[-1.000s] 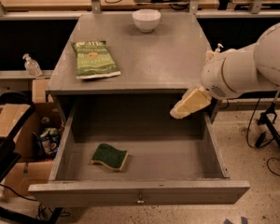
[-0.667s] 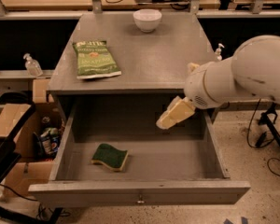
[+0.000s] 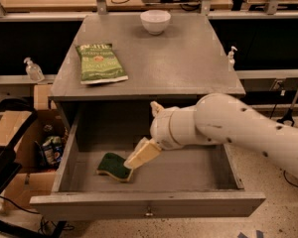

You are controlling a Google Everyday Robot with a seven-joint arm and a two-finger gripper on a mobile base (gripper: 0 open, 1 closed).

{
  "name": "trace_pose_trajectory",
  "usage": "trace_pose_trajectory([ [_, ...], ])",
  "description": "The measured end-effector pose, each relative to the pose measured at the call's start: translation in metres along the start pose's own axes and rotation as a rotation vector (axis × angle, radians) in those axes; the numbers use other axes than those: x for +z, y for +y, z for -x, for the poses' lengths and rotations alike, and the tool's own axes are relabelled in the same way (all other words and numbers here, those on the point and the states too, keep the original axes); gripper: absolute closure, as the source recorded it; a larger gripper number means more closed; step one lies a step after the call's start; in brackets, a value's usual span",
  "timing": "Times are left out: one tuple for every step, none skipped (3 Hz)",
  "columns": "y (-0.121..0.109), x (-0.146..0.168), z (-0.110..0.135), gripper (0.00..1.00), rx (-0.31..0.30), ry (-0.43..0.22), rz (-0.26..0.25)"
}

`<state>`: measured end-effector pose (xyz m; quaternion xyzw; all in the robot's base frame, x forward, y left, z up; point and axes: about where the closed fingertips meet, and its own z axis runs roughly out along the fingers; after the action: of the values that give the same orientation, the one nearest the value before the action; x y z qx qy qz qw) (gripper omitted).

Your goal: Pick sponge from top drawer and place on counter

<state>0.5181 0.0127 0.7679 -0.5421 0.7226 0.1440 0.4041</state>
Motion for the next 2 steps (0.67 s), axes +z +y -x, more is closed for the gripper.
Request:
trace_pose_trajectory([
  [0.0197, 0.0441, 0.0115, 0.00, -0.036, -0.031, 0.042],
  [0.0200, 0.0464, 0.0137, 0.00, -0.038, -0.035, 0.042],
])
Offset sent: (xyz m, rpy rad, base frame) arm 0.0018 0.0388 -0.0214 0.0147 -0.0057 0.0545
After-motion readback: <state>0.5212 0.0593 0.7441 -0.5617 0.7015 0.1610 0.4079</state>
